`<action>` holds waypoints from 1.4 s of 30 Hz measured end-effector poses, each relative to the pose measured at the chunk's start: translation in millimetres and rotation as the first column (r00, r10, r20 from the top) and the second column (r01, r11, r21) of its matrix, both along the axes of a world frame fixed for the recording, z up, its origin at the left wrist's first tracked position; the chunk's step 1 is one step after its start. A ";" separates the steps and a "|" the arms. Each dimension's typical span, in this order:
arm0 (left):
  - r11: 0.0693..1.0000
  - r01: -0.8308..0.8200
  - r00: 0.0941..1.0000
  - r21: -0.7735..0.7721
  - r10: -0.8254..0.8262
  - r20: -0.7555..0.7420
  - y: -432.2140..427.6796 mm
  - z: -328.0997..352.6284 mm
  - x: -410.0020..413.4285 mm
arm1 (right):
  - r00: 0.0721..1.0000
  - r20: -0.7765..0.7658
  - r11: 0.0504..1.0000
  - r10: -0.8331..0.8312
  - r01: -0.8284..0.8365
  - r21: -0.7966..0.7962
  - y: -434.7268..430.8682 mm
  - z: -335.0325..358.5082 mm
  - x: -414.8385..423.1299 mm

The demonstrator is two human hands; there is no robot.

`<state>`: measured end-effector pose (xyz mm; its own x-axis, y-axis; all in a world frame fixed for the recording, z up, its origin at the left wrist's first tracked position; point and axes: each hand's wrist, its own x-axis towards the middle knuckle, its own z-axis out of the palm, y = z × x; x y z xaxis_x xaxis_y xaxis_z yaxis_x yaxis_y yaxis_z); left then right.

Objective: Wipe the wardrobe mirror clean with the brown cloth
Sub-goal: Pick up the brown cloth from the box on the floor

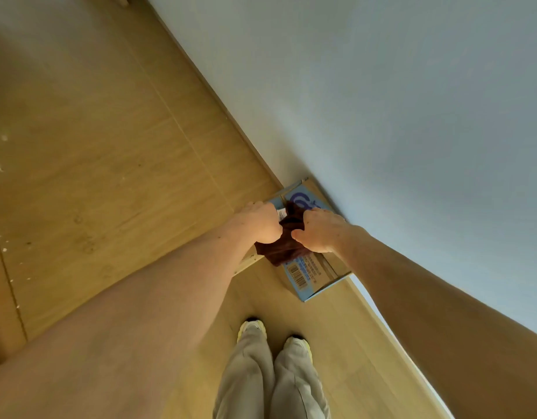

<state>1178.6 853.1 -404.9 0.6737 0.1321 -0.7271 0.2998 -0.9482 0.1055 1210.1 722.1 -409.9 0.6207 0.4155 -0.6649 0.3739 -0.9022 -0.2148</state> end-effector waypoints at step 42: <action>0.999 -0.004 0.946 0.045 -0.011 0.323 -4.8 -91.1 -11.7 | 0.888 0.337 0.950 0.312 -0.291 -0.114 15.3 -49.5 4.2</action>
<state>1166.9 848.3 -496.0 0.8722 0.1566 -0.4635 0.2531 -0.9552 0.1535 1214.4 737.5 -459.4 0.6671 0.5860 -0.4600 0.6707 -0.7412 0.0284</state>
